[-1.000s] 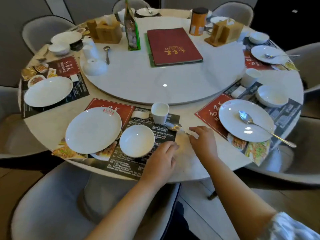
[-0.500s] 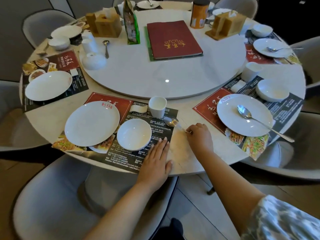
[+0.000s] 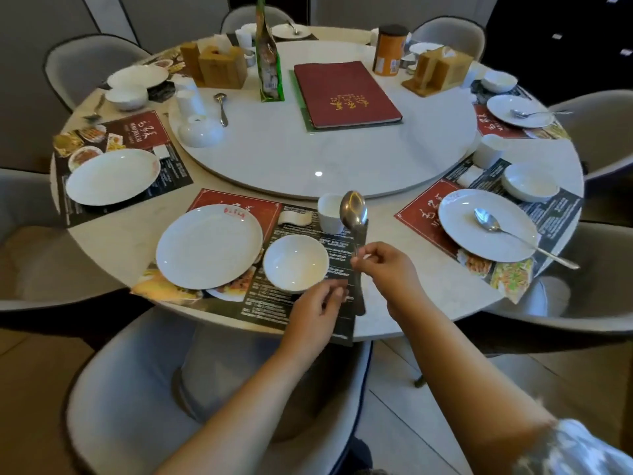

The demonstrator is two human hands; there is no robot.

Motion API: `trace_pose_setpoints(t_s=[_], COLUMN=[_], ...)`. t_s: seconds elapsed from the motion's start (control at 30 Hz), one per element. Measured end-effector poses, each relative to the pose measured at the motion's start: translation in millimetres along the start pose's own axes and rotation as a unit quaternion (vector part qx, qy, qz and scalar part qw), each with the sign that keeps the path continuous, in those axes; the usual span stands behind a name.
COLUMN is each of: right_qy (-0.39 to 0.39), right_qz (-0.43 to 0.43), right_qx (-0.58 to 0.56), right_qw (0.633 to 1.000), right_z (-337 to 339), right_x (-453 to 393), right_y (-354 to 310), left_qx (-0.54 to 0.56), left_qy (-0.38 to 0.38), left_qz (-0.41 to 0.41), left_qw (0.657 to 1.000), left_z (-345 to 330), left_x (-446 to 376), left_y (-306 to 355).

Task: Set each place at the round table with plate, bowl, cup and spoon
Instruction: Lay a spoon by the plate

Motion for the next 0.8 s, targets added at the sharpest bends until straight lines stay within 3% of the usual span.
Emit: trace_pose_setpoints(t_s=[0.13,0.37,0.57,0.8], right_qy=[-0.021,-0.035,-0.032,-0.059], right_qz=[0.011,0.031,0.015,0.038], right_qx=[-0.050,-0.053,0.214,0.327], right_qw=[0.998,0.997,0.976,0.942], right_z=[-55,-160,-227,-259], right_x=[3,-3,-16,-19], right_y=[-32,-65,-47,-23], left_qx=[0.188,0.099,0.089,0.134], left_qy=[0.012,0.048,0.100,0.102], left_qz=[0.043,0.006,0.084,0.148], left_qw=[0.981,0.994,0.987,0.975], left_z=[42,144,216,234], left_x=[11,31,41,42], left_y=[-1,-43,-105,-139])
Point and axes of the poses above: each hand's wrist, its own x-axis away from the middle knuckle, its own z-axis out of the back of the hand, y = z × x, the point moved 5 cm from there along -x, towards the middle knuckle, and after that the axes turned 12 degrees about -y, right-handed, at the moved point
